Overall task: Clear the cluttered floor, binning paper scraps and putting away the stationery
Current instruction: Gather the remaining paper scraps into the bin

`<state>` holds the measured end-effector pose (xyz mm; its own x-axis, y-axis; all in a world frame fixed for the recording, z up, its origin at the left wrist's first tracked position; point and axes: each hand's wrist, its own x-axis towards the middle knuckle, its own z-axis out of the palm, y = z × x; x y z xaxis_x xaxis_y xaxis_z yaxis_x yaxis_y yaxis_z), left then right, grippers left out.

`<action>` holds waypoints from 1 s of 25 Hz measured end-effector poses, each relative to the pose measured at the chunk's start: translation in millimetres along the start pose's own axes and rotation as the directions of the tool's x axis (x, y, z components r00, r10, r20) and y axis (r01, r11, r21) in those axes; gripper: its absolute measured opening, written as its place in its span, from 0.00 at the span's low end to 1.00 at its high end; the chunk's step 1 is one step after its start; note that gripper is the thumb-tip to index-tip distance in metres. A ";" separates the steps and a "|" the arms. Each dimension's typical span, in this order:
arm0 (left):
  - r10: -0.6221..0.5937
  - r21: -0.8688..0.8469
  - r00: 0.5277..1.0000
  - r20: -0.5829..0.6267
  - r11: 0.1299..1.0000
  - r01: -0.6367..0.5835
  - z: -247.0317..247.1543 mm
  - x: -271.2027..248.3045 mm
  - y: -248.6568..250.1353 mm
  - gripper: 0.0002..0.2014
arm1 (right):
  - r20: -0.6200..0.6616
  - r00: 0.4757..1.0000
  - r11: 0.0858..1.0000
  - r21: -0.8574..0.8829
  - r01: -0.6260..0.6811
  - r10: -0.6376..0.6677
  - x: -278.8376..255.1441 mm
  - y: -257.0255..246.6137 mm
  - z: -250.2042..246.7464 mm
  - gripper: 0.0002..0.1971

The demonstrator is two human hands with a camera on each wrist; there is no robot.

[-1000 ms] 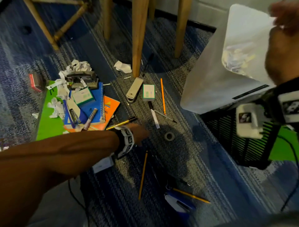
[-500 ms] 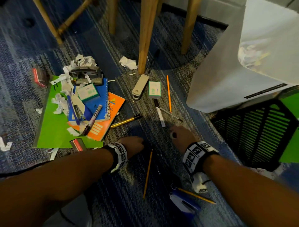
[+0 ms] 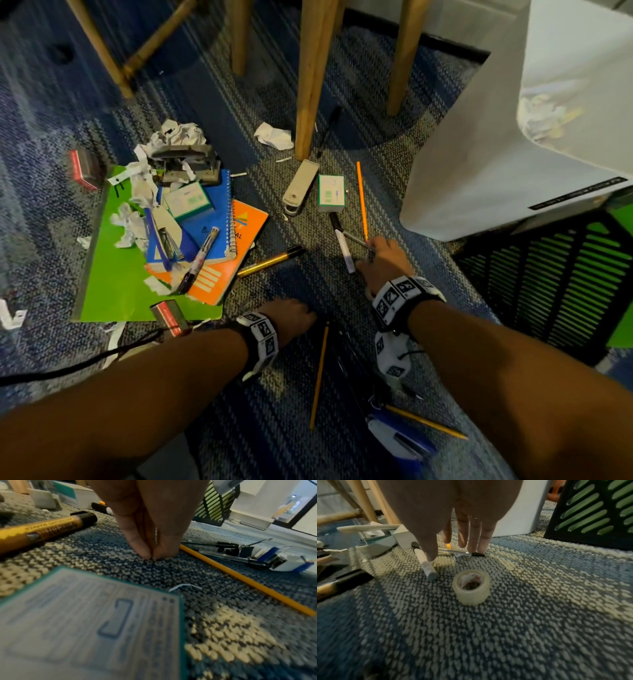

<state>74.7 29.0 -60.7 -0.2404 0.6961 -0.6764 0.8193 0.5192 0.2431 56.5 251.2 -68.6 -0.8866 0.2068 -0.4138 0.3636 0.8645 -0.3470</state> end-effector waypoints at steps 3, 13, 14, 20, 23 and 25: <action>-0.095 -0.132 0.993 -0.068 0.987 0.086 -0.2 -0.3 -7.0 0.18 | -0.112 0.992 0.998 -0.046 0.050 -0.055 -9.0 -4.2 5.9 0.18; -0.073 -0.024 0.996 -0.061 0.997 0.071 -0.2 5.7 -14.5 0.13 | 0.241 0.951 0.980 0.015 0.197 -0.195 -89.3 -19.3 54.8 0.06; -0.064 -0.009 0.996 -0.054 0.998 0.064 -0.8 5.9 -13.8 0.13 | 0.196 0.973 0.991 0.073 0.111 -0.124 -94.1 -12.3 54.1 0.05; -0.129 -0.059 0.991 -0.023 0.990 0.127 -3.8 8.7 -10.4 0.17 | 0.168 0.973 0.949 0.247 -0.194 0.155 -106.8 36.4 40.0 0.12; -0.151 -0.089 0.988 -0.027 0.985 0.148 -1.3 6.4 -15.5 0.15 | 0.309 0.950 0.999 0.033 0.030 -0.039 -99.2 46.6 40.5 0.17; -0.197 -0.189 0.979 -0.046 0.964 0.186 0.0 6.0 -22.4 0.12 | 0.436 0.882 0.954 -0.144 0.264 -0.179 -93.4 43.3 40.0 0.20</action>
<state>54.9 21.5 -70.2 -0.4211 0.6019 -0.6785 0.6471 0.7235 0.2403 166.5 250.9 -78.6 -0.7225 -0.1715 -0.6697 0.0712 0.9451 -0.3188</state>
